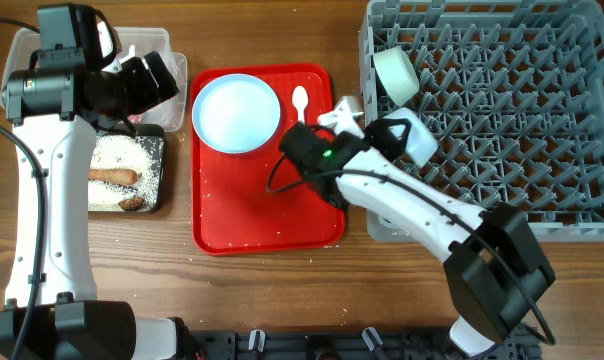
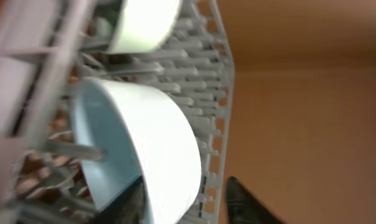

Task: Sort waste into correct bins and load items into the dishwasher rack
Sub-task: 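Grasp the small blue bowl with the right gripper and place it in the rack, then grasp the light-blue plate with the right gripper and stand it in the rack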

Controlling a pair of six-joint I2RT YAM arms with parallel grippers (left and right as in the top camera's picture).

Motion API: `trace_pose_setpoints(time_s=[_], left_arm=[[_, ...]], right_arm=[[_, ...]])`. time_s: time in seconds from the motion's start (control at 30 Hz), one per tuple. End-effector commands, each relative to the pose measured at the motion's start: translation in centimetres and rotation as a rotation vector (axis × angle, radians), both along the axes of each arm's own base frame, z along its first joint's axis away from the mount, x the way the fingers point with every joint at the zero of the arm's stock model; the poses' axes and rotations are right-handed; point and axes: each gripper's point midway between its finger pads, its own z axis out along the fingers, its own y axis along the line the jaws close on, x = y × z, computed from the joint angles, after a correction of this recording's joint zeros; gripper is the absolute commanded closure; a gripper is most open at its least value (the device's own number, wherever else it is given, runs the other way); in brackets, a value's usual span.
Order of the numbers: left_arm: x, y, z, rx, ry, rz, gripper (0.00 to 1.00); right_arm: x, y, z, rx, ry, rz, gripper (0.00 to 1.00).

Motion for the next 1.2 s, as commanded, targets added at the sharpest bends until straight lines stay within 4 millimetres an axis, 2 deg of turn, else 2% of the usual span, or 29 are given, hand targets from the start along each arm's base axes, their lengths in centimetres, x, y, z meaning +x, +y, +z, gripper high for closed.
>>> trace_pose_setpoints(time_s=[0.0, 0.03, 0.1, 0.17, 0.2, 0.3, 0.37, 0.47, 0.5, 0.57, 0.6, 0.63, 0.73, 0.9, 0.97, 1.07, 1.1, 1.17], left_arm=[[-0.1, 0.1, 0.5, 0.009, -0.015, 0.0, 0.0], [-0.1, 0.1, 0.5, 0.009, -0.015, 0.0, 0.0], [-0.1, 0.1, 0.5, 0.009, -0.015, 0.0, 0.0], [-0.1, 0.1, 0.5, 0.009, -0.015, 0.0, 0.0], [-0.1, 0.1, 0.5, 0.009, -0.015, 0.0, 0.0], [-0.1, 0.1, 0.5, 0.009, -0.015, 0.0, 0.0], [-0.1, 0.1, 0.5, 0.009, -0.015, 0.0, 0.0], [-0.1, 0.1, 0.5, 0.009, -0.015, 0.0, 0.0], [-0.1, 0.1, 0.5, 0.009, -0.015, 0.0, 0.0], [-0.1, 0.1, 0.5, 0.009, -0.015, 0.0, 0.0], [-0.1, 0.1, 0.5, 0.009, -0.015, 0.0, 0.0], [-0.1, 0.1, 0.5, 0.009, -0.015, 0.0, 0.0], [-0.1, 0.1, 0.5, 0.009, -0.015, 0.0, 0.0], [-0.1, 0.1, 0.5, 0.009, -0.015, 0.0, 0.0], [-0.1, 0.1, 0.5, 0.009, -0.015, 0.0, 0.0], [-0.1, 0.1, 0.5, 0.009, -0.015, 0.0, 0.0], [-0.1, 0.1, 0.5, 0.009, -0.015, 0.0, 0.0], [-0.1, 0.1, 0.5, 0.009, -0.015, 0.0, 0.0]], right_arm=[[-0.7, 1.2, -1.6, 0.021, 0.069, 0.035, 0.25], [-0.7, 1.3, -1.0, 0.036, 0.055, 0.036, 0.17], [-0.2, 1.7, 0.3, 0.1, 0.02, 0.038, 0.08], [1.2, 5.7, 1.6, 0.42, 0.08, 0.117, 0.07], [1.6, 9.8, 2.1, 0.687, 0.15, 0.197, 0.09], [2.4, 17.9, 3.1, 1.132, 0.254, 0.398, 0.16], [2.9, 20.3, 2.2, 1.255, 0.282, 0.398, 0.17], [4.3, 21.6, -0.7, 1.314, 0.276, 0.329, 0.2], [5.2, 21.8, -1.8, 1.358, 0.242, 0.255, 0.22], [7.1, 21.5, -5.6, 1.434, 0.154, 0.039, 0.25], [7.5, 21.7, -7.5, 1.459, 0.142, -0.023, 0.28], [7.8, 21.9, -9.8, 1.473, 0.142, -0.077, 0.42], [8.2, 21.4, -13.4, 1.443, 0.124, -0.151, 0.47], [8.6, 21.1, -16.3, 1.46, 0.112, -0.224, 0.62], [8.6, 20.9, -16.6, 1.464, 0.111, -0.246, 0.77], [7.3, 21.4, -17.0, 1.501, 0.181, -0.302, 0.9], [7.1, 21.2, -16.8, 1.498, 0.191, -0.31, 0.94], [7.3, 20.1, -14.3, 1.498, 0.181, -0.309, 0.96]])
